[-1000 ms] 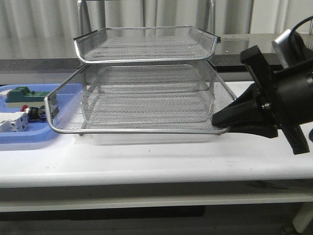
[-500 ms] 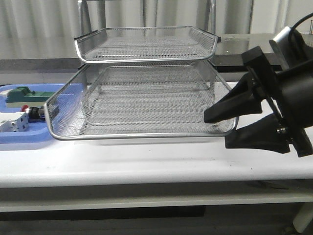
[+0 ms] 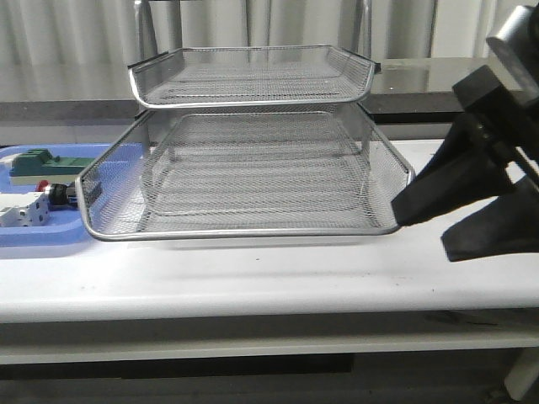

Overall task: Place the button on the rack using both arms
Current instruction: 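Pull the middle wire tier toward the robot with the right gripper, then release the tier and withdraw the right gripper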

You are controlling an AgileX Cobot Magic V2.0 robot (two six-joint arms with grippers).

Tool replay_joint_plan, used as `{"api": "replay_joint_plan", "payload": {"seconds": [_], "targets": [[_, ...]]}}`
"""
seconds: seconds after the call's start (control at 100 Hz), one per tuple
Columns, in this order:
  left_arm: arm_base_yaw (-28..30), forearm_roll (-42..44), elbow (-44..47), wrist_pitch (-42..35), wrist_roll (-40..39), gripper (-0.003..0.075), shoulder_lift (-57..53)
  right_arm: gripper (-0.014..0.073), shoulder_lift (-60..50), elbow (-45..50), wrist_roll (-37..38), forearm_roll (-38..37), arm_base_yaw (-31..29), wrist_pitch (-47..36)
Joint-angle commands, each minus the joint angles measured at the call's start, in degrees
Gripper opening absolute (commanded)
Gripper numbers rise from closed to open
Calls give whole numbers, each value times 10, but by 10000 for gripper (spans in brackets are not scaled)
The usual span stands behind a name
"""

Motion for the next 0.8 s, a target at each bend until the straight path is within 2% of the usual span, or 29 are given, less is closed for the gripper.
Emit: {"api": "replay_joint_plan", "payload": {"seconds": [0.0,0.24,0.53,0.64,0.79], "targets": [[0,-5,19,-44,-5,-20,-18,474,-53,-9,49,-51,-1,-9],[0,-5,19,-44,-5,-20,-18,474,-168,-21,209,-239,-1,-26],[0,-5,19,-44,-5,-20,-18,473,-273,-76,415,-493,-1,30],[0,-5,19,-44,-5,-20,-18,469,-303,-100,474,-561,-1,62],[0,-5,19,-44,-5,-20,-18,409,-345,-121,501,-610,-1,104]]}}
